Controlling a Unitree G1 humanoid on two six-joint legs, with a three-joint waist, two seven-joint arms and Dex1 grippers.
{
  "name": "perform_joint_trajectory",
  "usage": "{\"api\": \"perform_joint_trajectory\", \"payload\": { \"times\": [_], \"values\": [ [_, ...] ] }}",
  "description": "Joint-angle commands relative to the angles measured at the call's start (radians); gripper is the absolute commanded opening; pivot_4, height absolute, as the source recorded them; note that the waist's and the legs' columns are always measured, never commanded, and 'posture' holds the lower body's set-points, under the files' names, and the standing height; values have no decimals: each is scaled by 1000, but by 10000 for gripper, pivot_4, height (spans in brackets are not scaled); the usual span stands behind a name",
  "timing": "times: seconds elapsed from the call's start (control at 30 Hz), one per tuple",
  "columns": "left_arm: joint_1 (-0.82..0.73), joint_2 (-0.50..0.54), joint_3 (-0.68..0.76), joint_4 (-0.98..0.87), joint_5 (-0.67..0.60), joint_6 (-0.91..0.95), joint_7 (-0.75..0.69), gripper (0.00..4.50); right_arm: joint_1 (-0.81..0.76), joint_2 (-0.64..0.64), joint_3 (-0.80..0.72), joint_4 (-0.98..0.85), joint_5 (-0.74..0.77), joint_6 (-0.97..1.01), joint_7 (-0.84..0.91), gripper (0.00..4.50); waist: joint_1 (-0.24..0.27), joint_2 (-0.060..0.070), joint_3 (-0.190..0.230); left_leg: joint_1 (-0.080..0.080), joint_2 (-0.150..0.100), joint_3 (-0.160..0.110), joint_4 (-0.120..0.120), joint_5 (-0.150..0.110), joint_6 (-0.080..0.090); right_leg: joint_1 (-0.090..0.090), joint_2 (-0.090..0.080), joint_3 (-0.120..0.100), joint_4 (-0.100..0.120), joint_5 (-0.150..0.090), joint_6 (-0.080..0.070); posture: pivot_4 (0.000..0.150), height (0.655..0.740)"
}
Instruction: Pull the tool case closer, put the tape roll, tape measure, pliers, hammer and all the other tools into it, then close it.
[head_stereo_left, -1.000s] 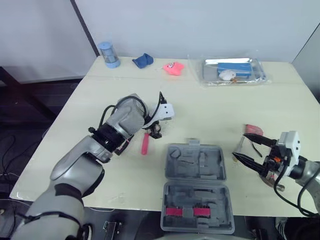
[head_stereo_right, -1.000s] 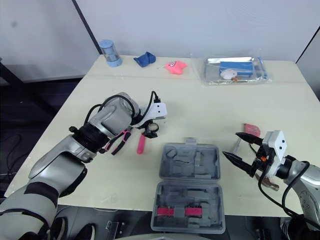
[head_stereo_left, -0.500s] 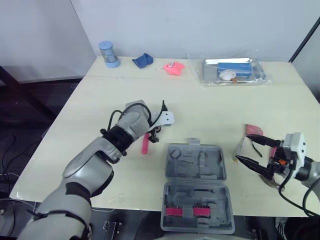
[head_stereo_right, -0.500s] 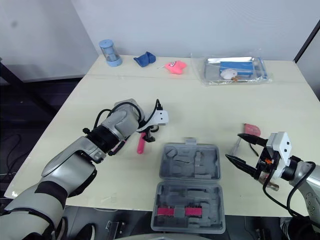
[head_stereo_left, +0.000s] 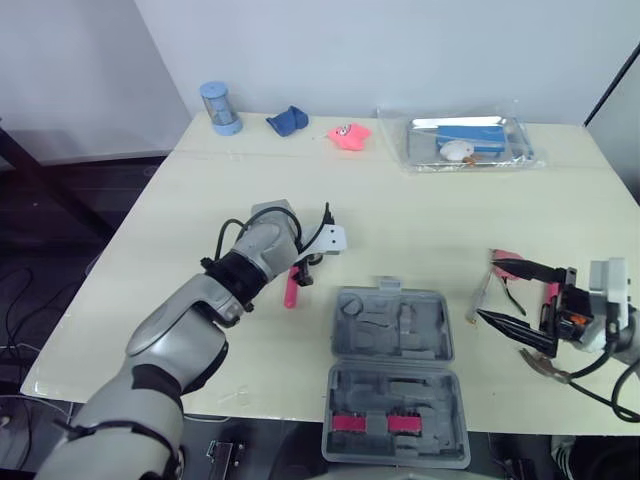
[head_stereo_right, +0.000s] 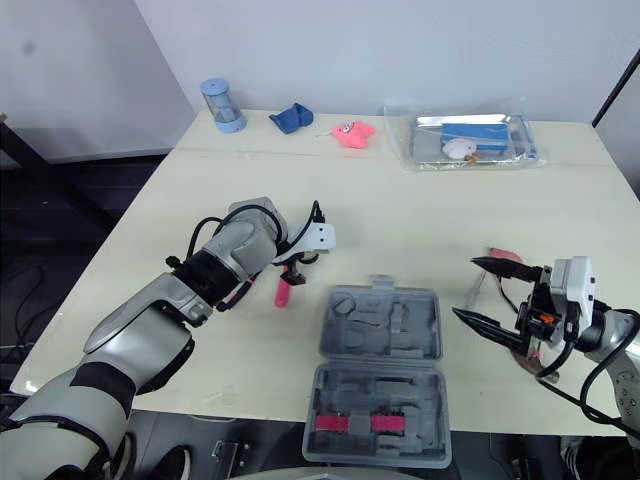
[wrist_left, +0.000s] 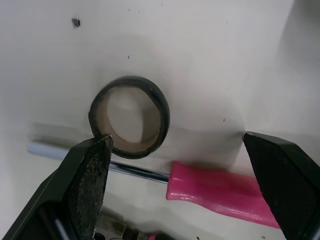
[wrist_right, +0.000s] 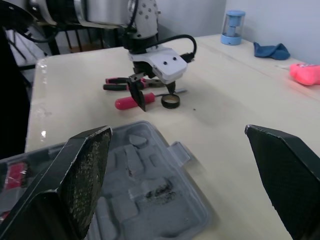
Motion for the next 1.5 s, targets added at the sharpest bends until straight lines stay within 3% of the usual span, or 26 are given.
{"api": "perform_joint_trajectory", "payload": {
  "times": [0.03, 0.47, 0.6, 0.8, 1.17, 1.5],
  "values": [
    [-20, -8, 6, 6, 24, -11, -6, 44170, -6, -12, -28, -12, 16, -8, 7, 45000, 0, 0, 0, 0, 0, 0, 0, 0, 0, 0, 0, 0, 0, 0, 0, 1500, 7400],
    [-22, -21, 7, -14, 51, -42, -40, 44170, -1, -7, -22, -32, 15, 0, -21, 45000, 1, 0, 0, 0, 0, 0, 0, 0, 0, 0, 0, 0, 0, 0, 0, 1500, 7400],
    [-22, -19, -3, 12, 71, -70, -49, 32548, 1, -7, -22, -32, 14, -4, -24, 45000, 1, 0, 0, 0, 0, 0, 0, 0, 0, 0, 0, 0, 0, 0, 0, 1500, 7400],
    [-30, -22, -4, 28, 103, -108, -49, 1570, 13, 4, -19, -28, 7, -19, -23, 45000, 1, 0, 0, 0, 0, 0, 0, 0, 0, 0, 0, 0, 0, 0, 0, 1500, 7400],
    [-44, 10, 18, -52, 115, -131, -135, 611, 28, 6, -22, -11, 1, -38, -6, 45000, 0, 0, 0, 0, 0, 0, 1, 0, 0, 0, 0, 0, 1, 0, 0, 1500, 7400],
    [14, 99, 16, -280, 110, -83, -274, 611, 37, 6, -24, -3, 1, -45, 4, 45000, -2, 0, 0, 0, 0, 0, 1, 0, 0, 0, 0, 0, 1, 0, 0, 1500, 7400]
  ]
}}
